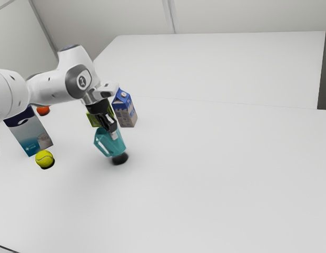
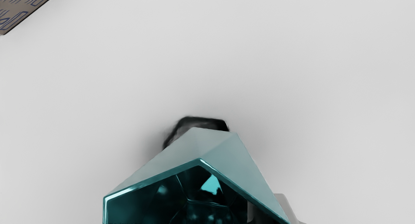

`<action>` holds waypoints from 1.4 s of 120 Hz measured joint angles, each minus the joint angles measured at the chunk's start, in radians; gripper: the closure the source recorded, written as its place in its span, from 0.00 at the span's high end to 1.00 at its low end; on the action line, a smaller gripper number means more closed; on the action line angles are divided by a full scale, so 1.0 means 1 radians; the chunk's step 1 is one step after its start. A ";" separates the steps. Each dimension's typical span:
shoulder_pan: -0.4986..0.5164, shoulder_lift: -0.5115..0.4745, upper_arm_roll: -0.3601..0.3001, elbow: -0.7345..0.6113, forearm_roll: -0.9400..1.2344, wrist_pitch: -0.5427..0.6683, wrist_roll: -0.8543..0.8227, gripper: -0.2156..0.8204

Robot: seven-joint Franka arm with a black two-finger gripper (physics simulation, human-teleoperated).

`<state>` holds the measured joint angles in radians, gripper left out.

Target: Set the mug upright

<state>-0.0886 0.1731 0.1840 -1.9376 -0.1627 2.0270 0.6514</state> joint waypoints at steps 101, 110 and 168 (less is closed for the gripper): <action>-0.048 0.038 -0.038 -0.054 0.104 0.230 -0.232 0.03; -0.048 0.038 -0.038 -0.056 0.103 0.235 -0.241 0.04; -0.049 0.032 -0.045 -0.058 0.096 0.247 -0.262 0.54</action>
<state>-0.1379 0.2052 0.1391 -1.9956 -0.0666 2.2740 0.3889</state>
